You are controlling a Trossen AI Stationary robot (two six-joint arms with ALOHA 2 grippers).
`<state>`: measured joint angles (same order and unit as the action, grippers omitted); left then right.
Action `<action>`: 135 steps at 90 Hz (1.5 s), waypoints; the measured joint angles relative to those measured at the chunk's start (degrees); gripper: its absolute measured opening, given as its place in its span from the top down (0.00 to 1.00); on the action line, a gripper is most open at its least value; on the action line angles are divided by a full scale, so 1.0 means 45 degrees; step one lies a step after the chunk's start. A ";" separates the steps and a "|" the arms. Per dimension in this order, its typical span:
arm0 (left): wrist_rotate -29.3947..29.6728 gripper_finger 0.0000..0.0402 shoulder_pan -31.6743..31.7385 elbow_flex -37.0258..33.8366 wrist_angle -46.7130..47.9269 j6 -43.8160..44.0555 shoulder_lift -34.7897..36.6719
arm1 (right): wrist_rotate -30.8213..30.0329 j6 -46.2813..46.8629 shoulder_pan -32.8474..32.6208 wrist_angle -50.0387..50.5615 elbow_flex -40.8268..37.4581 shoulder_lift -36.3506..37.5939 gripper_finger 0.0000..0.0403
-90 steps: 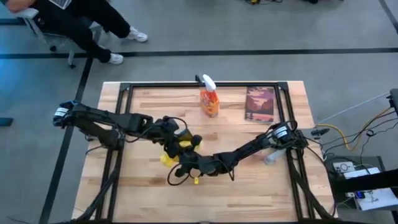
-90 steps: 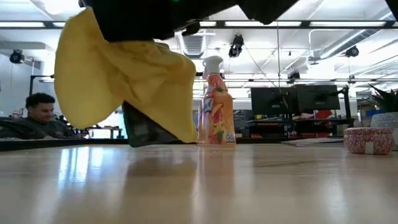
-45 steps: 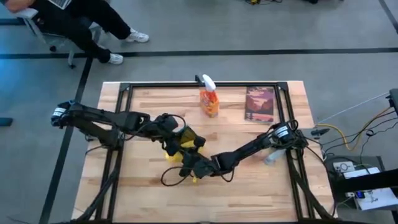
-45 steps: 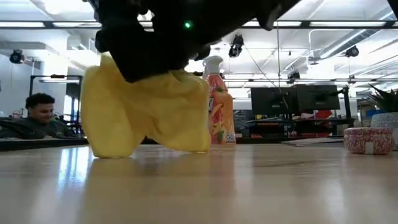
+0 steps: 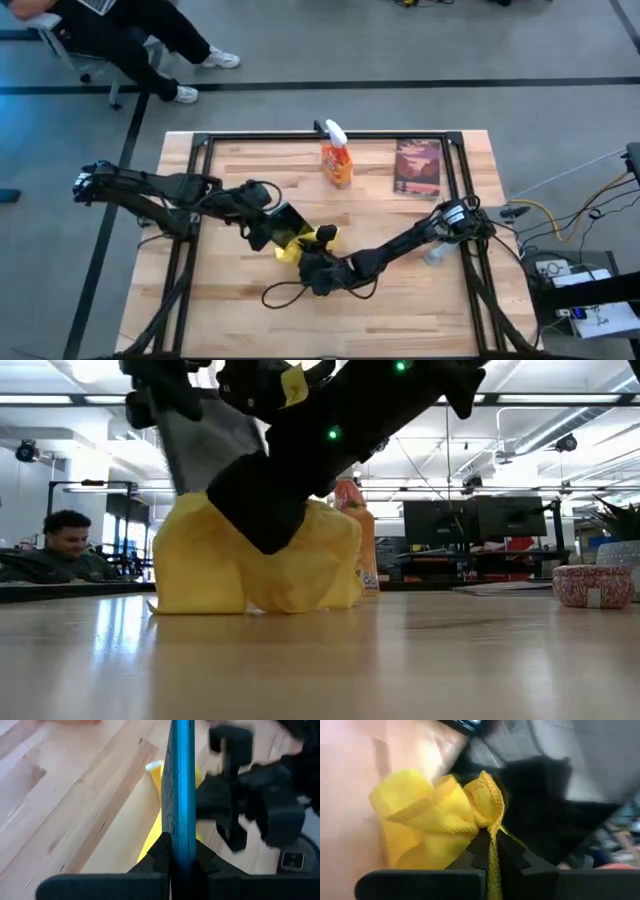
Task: Apply microfiber cloth
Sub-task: Wipe the front and back of the tablet with the yellow microfiber cloth
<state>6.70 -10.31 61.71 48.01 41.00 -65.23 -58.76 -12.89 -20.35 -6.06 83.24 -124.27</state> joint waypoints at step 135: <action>1.0981 0.98 -0.6128 -0.0246 -0.0558 -1.6055 -0.7515 | 0.9626 0.1309 0.0887 -0.0689 -0.1495 0.1753 1.00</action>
<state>56.12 -37.89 60.60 45.50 -31.24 -99.04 -15.44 -7.01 -16.36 -9.15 76.51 -116.38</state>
